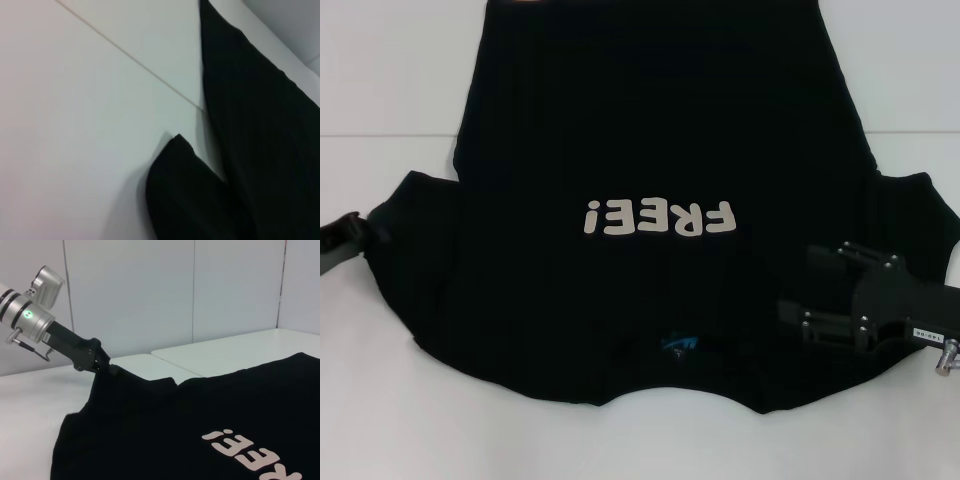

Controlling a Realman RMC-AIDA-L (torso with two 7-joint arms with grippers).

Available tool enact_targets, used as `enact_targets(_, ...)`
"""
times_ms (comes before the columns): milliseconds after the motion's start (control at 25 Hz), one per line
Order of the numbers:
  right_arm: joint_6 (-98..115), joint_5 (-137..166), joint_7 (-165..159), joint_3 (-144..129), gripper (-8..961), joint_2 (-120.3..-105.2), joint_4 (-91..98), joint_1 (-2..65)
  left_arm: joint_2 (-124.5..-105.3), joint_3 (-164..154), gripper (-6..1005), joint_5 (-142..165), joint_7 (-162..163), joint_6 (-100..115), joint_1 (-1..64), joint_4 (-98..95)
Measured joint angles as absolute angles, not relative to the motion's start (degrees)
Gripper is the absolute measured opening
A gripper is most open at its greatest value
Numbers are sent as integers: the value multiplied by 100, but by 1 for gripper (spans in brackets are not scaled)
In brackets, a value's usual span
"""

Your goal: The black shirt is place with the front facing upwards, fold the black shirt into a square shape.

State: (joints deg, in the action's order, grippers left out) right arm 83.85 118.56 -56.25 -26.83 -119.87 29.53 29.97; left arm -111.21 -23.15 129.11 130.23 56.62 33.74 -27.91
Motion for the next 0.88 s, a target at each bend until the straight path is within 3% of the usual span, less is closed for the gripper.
enact_targets(880,8443,11857,-5625,-2680,885,-11987,2954,2992,-10985,-2314,69,12903,13108,5852,3503,-2945)
